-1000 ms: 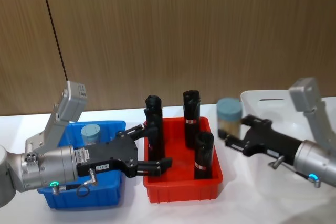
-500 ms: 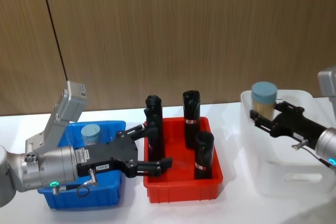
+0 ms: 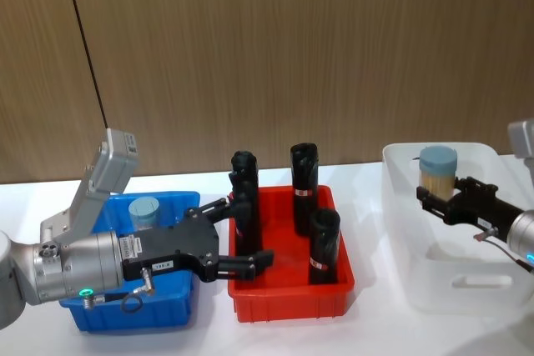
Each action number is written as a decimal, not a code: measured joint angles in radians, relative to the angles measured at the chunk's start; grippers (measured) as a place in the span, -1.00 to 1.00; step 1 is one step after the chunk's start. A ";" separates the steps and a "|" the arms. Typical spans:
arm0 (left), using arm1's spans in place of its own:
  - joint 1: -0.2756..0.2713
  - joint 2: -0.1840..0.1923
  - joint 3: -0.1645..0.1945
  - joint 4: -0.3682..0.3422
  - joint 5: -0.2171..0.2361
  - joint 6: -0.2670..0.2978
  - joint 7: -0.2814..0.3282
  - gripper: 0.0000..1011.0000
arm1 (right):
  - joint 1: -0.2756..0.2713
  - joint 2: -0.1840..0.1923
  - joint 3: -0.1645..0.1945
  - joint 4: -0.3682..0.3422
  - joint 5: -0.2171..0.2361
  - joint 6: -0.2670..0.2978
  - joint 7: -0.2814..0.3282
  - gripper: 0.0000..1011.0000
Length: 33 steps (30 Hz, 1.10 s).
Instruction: Pick the cotton swabs from the blue box and place them into the white box.
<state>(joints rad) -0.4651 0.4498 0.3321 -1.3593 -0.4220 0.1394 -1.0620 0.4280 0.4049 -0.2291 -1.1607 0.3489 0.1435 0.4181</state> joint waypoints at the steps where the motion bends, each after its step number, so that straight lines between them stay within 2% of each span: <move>1: 0.000 0.000 0.000 0.000 0.000 0.000 0.000 0.99 | 0.003 -0.001 -0.001 0.012 -0.001 0.001 0.000 0.25; 5: 0.000 0.000 0.000 0.000 0.000 0.000 0.000 0.99 | 0.018 -0.007 -0.004 0.055 -0.008 0.004 0.000 0.25; 8: 0.000 0.000 0.000 0.000 0.000 0.000 0.000 0.99 | 0.028 -0.010 -0.005 0.083 -0.012 0.006 0.000 0.33; 9: 0.000 0.000 0.000 0.000 0.000 0.000 0.000 0.99 | 0.032 -0.012 -0.006 0.094 -0.014 0.007 -0.001 0.45; 11: 0.000 0.000 0.000 0.000 0.000 0.000 0.000 0.99 | 0.035 -0.013 -0.006 0.104 -0.015 0.007 -0.002 0.52; 13: 0.000 0.000 0.000 0.000 0.000 0.000 0.000 0.99 | 0.040 -0.015 -0.006 0.116 -0.016 0.007 -0.004 0.68; 14: 0.000 0.000 0.000 0.000 0.000 0.000 0.000 0.99 | 0.041 -0.015 -0.006 0.123 -0.016 0.007 -0.006 0.68; 17: 0.000 0.000 0.000 0.000 0.000 0.000 0.000 0.99 | 0.044 -0.016 -0.005 0.133 -0.016 0.004 -0.009 0.89; 20: 0.000 0.000 0.000 0.000 0.000 0.000 0.000 0.99 | 0.045 -0.016 -0.004 0.137 -0.016 0.001 -0.010 0.97; 27: 0.004 -0.001 0.001 -0.003 0.003 -0.001 0.014 0.99 | 0.044 -0.015 -0.002 0.138 -0.015 -0.002 -0.013 0.98; 33: 0.016 -0.004 0.008 -0.017 0.014 -0.008 0.071 0.99 | 0.022 -0.018 -0.002 0.104 -0.016 -0.007 -0.028 0.98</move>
<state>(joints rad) -0.4494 0.4455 0.3401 -1.3766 -0.4081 0.1315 -0.9911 0.4496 0.3870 -0.2312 -1.0563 0.3331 0.1365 0.3896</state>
